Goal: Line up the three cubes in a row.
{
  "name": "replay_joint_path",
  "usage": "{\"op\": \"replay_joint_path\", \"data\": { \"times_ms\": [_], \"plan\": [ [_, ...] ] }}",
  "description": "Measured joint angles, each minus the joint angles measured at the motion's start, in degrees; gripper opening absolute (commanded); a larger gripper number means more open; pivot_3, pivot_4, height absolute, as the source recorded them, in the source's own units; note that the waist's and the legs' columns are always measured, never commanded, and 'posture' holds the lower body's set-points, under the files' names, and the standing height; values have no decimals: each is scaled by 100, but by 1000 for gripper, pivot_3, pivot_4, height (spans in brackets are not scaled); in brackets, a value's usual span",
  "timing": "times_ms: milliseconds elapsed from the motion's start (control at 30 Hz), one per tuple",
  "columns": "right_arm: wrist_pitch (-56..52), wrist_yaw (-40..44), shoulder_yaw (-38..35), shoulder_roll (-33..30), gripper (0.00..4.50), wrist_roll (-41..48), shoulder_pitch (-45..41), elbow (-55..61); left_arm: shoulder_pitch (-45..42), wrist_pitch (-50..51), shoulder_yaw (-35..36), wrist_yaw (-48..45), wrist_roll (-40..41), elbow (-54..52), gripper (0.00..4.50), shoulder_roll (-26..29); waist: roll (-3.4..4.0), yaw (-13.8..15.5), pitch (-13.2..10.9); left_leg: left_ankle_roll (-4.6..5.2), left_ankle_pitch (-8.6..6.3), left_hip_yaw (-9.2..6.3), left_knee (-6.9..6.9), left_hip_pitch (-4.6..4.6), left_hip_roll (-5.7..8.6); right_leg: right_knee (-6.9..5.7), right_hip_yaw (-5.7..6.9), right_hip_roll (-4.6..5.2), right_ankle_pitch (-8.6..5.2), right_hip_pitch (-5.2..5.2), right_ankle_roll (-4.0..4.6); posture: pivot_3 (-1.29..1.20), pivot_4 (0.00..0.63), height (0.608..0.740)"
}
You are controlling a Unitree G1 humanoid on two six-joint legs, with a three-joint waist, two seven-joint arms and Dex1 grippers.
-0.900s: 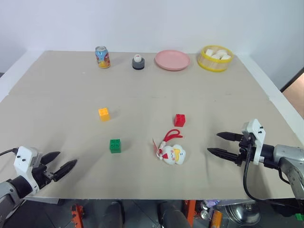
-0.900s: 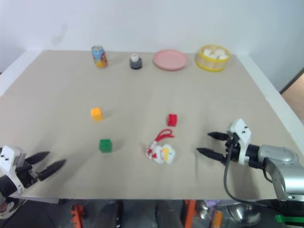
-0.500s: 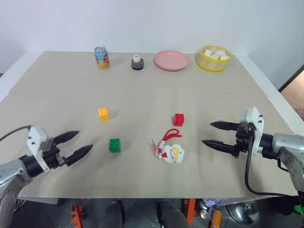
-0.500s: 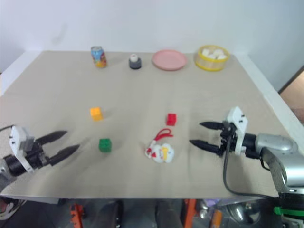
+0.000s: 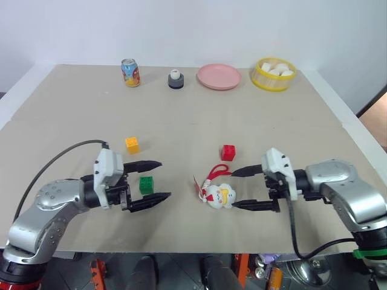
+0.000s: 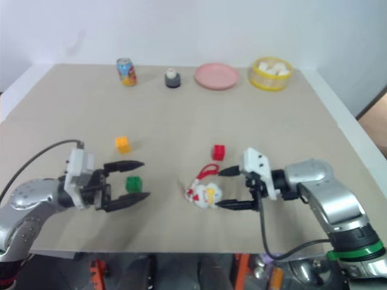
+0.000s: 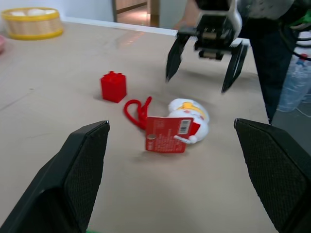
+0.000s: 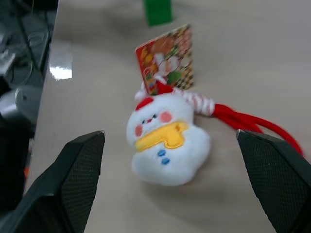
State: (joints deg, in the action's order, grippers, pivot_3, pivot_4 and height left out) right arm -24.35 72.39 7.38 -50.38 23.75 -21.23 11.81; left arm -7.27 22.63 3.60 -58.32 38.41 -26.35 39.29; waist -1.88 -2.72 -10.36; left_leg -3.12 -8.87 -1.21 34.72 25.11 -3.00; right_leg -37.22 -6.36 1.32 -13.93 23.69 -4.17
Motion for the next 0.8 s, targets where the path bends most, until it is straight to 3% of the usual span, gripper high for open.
{"op": "replay_joint_path", "data": {
  "times_ms": [400,500,667,800],
  "plan": [
    [846,171,821,551,4500,-883,-400,-860,-441,-163,-535,-342,-380,535,4249,-216,1,0,0,0,0,-7,16,-3,2,0,1,0,4,-17,-6,0,150,740],
    [961,229,829,592,3682,-953,-400,-1015,-574,-197,-548,-374,-432,630,4313,-256,1,1,0,1,0,-12,19,-6,2,0,2,-3,5,-23,-8,0,150,740],
    [1083,252,827,704,1753,-971,-401,-1356,-741,-289,-614,-457,-509,788,4313,-367,1,0,-1,2,1,-14,28,-6,2,-2,2,-4,9,-28,-11,0,150,740],
    [1222,264,800,680,542,-982,-368,-1434,-769,-426,-711,-546,-608,897,4313,-460,1,1,0,2,1,-17,29,-9,3,-3,3,-5,10,-33,-13,0,150,740]
  ]
}}
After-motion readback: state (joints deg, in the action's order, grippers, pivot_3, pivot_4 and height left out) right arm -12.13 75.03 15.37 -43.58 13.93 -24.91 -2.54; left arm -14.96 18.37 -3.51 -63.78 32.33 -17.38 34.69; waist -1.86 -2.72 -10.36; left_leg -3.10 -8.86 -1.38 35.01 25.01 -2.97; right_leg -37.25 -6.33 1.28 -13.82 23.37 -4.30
